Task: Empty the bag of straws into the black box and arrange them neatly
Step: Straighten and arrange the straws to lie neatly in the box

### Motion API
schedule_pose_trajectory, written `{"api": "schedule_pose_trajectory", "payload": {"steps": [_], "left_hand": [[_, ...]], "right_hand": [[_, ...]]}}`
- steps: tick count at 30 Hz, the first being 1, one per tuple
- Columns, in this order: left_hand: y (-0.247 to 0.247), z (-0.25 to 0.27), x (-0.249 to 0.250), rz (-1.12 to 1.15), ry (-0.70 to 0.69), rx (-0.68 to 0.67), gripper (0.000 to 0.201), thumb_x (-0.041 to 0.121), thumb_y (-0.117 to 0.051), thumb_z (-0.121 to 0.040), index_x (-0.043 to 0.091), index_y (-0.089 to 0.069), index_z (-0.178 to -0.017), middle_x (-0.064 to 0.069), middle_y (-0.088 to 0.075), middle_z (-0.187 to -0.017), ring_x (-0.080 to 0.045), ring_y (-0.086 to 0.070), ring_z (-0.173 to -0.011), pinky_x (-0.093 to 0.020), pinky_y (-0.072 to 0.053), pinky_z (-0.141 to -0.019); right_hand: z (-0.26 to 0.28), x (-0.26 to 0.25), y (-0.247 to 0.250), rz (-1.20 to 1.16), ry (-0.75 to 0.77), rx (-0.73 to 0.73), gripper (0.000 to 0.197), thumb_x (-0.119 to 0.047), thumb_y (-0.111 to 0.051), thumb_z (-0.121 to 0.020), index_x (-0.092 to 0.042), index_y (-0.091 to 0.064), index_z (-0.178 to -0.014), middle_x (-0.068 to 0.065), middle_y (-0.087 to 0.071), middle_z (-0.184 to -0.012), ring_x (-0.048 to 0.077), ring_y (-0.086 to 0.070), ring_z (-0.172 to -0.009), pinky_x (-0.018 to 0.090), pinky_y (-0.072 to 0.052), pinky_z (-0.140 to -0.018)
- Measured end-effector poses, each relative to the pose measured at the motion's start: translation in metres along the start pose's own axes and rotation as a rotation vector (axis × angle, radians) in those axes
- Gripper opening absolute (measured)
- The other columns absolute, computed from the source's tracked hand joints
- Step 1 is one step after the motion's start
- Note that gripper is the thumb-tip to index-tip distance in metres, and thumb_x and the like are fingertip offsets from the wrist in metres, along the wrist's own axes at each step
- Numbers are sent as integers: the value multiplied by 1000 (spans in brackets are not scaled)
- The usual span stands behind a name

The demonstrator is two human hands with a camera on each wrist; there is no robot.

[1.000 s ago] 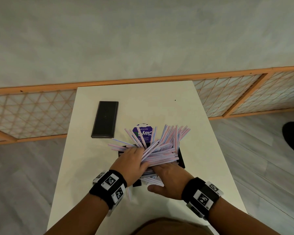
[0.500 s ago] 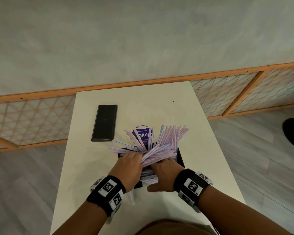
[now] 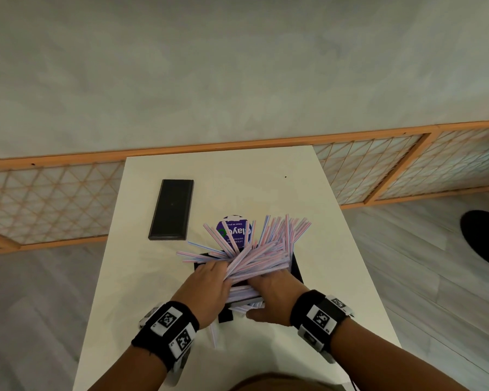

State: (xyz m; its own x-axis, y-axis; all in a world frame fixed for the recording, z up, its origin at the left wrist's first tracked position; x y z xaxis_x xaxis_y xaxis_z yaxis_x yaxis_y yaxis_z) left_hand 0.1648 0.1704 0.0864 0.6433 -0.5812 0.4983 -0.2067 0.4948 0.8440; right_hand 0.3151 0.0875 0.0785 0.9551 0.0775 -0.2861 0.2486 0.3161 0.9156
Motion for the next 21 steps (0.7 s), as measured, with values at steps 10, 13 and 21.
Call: {"api": "schedule_pose_trajectory", "payload": {"steps": [10,13,21], "left_hand": [[-9,-8,10,-55,-89,-70,49,62,-45,-95,30,-49,-131,6,-58,-122,-17,-56,-111,-37,-50,-93],[-12,-9,25,-174,-165,-88,44,43,-41,-104,28,-42,-145,2,-54,-137,-21,-51,-124,-39,-44,-104],[-14,-11,20,-348,-45,-159,54,25,-43,-103,28,-26,-154,-10,-51,-143,-34,-53,-124,-49,-45,-104]], "right_hand": [[58,4,61,-34,-123,158,30,-49,-52,-89,-33,-60,-112,-10,-65,-107,19,-60,-97,35,-50,-83],[68,9,66,-109,-200,289,11,-42,-55,-92,-31,-54,-90,-11,-57,-86,15,-57,-76,34,-50,-67],[65,-10,55,-81,-181,479,18,-26,-68,-90,-21,-57,-104,-2,-53,-94,21,-55,-76,33,-50,-60]]}}
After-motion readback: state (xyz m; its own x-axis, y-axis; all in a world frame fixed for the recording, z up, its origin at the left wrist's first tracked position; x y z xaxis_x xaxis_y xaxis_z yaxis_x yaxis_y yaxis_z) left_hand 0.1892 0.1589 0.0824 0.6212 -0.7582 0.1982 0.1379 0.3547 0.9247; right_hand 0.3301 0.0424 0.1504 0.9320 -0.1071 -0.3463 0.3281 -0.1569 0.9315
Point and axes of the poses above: each hand's wrist, its own z-axis away from the middle knuckle, its own y-axis out of the back of the hand, x = y × z, the point moved 5 cm from there along -z, towards the middle knuckle
